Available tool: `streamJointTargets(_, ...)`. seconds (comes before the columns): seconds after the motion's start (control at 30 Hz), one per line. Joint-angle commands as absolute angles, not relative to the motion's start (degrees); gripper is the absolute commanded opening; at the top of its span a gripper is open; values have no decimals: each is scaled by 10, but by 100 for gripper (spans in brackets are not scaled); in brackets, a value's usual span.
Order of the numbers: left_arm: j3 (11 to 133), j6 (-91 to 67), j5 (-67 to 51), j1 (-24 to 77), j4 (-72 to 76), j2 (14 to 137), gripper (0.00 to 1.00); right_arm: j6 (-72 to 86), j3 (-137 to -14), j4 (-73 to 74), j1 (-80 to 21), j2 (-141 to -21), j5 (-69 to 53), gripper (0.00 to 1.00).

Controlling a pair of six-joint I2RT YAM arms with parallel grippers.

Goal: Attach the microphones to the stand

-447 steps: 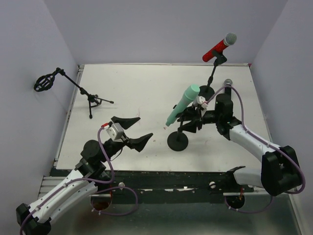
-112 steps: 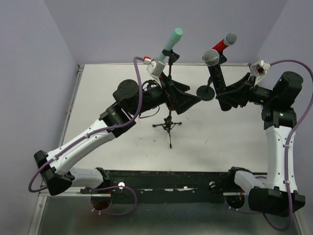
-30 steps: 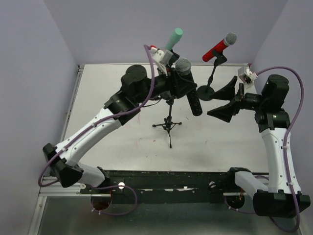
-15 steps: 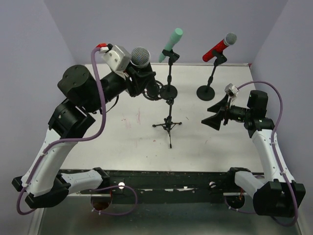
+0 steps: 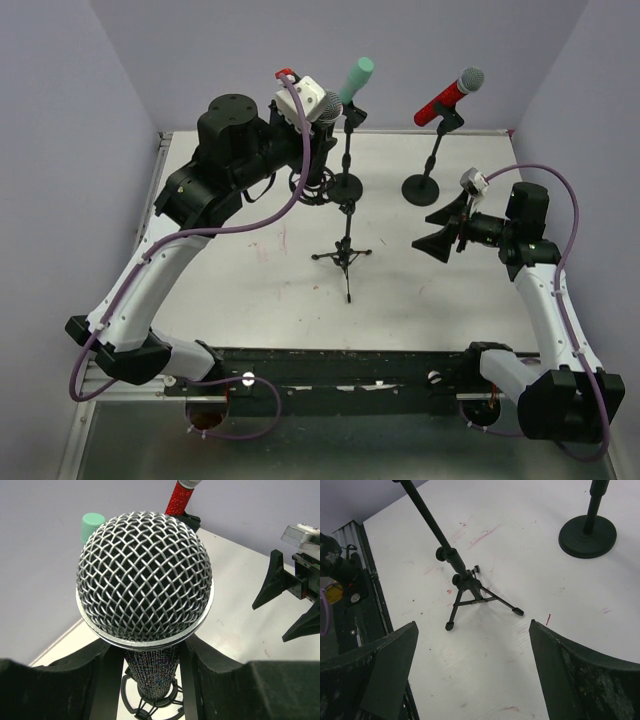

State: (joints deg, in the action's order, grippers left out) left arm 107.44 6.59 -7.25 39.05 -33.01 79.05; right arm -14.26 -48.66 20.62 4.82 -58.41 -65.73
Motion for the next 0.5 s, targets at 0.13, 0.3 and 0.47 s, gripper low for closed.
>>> streamJointTargets(0.13,1088,84,-73,383,-330,782,0,-155,-490,200,47,-587,-642,99)
streamJointTargets(0.3,1084,75,-96,378,-334,784,0,-156,-490,200,47,-586,-641,99)
streamJointTargets(0.47,1052,49,-129,359,-314,773,0,-158,-490,201,47,-584,-639,99)
